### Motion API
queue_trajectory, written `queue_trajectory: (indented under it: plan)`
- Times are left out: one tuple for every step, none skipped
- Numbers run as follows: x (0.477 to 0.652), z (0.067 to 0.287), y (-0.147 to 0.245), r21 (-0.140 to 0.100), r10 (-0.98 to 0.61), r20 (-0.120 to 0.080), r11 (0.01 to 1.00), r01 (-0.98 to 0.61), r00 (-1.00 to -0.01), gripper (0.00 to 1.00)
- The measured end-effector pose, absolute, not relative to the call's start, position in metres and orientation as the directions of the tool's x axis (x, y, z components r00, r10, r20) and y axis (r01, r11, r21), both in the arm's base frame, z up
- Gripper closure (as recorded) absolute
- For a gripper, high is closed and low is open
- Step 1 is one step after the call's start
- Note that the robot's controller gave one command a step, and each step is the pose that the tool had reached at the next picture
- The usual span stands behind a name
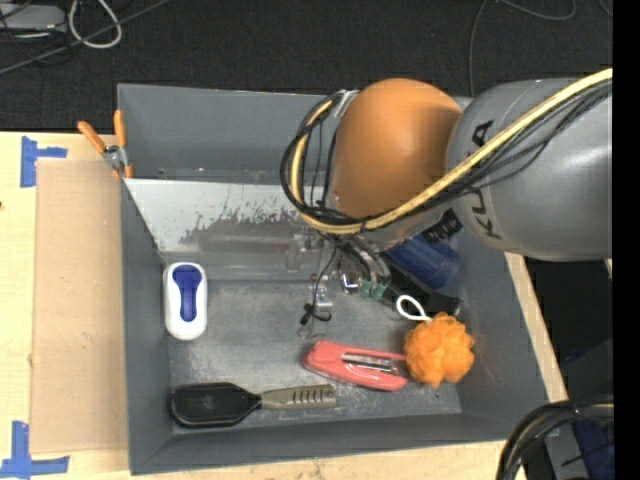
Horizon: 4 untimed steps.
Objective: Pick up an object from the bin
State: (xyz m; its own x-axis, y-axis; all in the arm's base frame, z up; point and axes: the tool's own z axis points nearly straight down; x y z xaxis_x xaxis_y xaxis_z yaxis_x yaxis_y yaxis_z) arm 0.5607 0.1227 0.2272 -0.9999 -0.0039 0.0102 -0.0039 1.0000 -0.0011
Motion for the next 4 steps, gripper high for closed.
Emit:
queue_trajectory:
  plan:
    - [0.562,0.232,0.122,0.0,0.0,0.002,1.0,0.0,-1.0,0.0]
    - [0.544,0.169,0.133,0.0,-0.117,0.002,0.993,-0.117,-0.993,0.0]
    - [0.497,0.159,0.161,0.001,-0.176,0.002,0.984,-0.176,-0.984,0.0]
    - [0.476,0.119,0.186,0.0,-0.391,0.008,0.92,-0.391,-0.92,0.0]
